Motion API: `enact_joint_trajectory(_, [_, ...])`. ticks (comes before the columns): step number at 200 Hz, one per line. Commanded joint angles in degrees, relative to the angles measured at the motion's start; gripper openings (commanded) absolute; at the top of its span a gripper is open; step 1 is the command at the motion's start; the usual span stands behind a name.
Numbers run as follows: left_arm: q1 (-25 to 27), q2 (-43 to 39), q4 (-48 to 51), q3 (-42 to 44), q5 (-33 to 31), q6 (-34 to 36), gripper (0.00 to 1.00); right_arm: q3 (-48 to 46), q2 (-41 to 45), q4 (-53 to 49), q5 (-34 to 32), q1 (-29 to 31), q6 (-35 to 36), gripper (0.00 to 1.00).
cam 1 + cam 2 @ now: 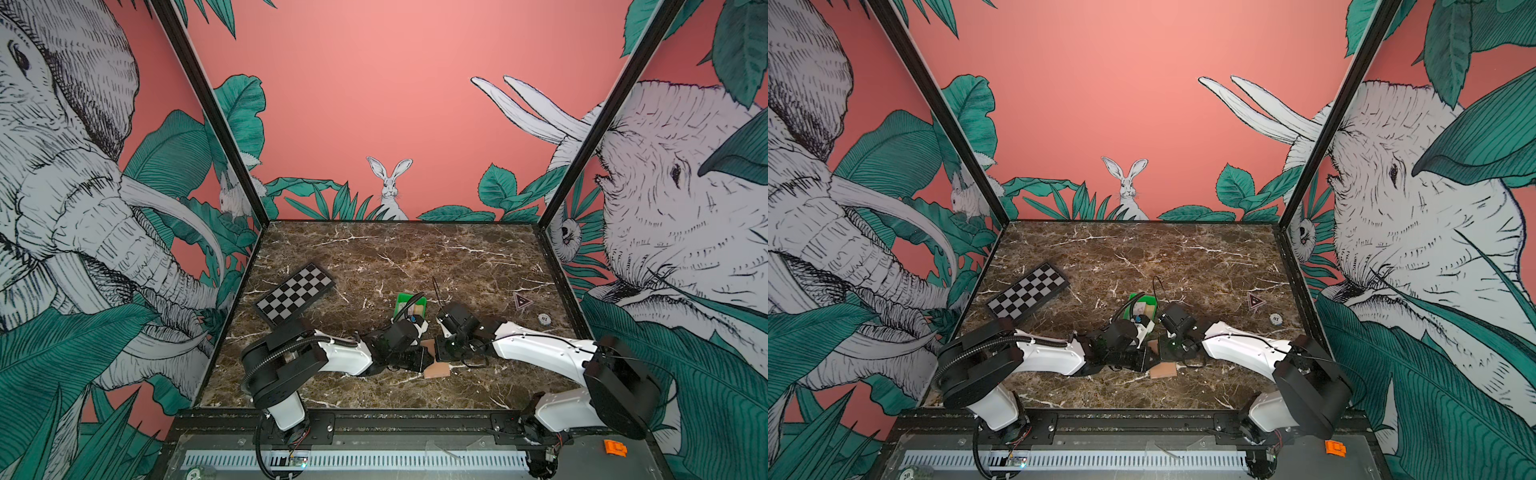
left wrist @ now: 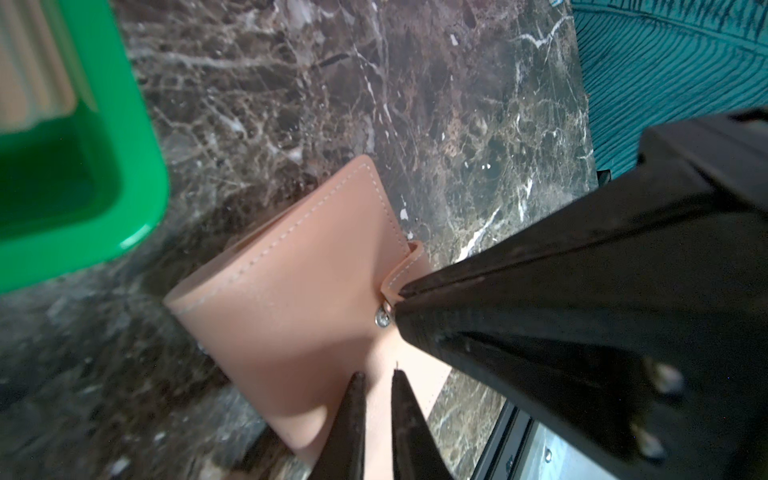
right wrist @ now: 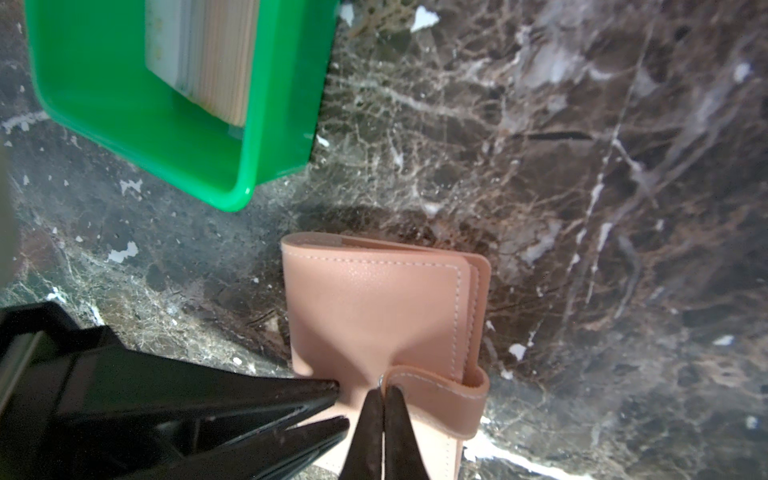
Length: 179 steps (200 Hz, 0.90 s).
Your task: Put the credit cards into the card holder
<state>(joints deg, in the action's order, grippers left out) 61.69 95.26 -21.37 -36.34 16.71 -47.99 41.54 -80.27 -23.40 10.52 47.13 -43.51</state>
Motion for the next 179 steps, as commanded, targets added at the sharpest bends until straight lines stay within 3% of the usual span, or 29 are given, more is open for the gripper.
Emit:
enact_joint_trajectory(1, [0.71, 1.44, 1.57, 0.10, 0.08, -0.09, 0.15, 0.34, -0.84, 1.14, 0.23, 0.49, -0.46, 0.00])
enact_joint_trajectory(179, [0.80, 0.89, 0.36, 1.23, -0.26, -0.79, 0.15, 0.19, -4.39, 0.11, -1.91, 1.21, -0.95, 0.00])
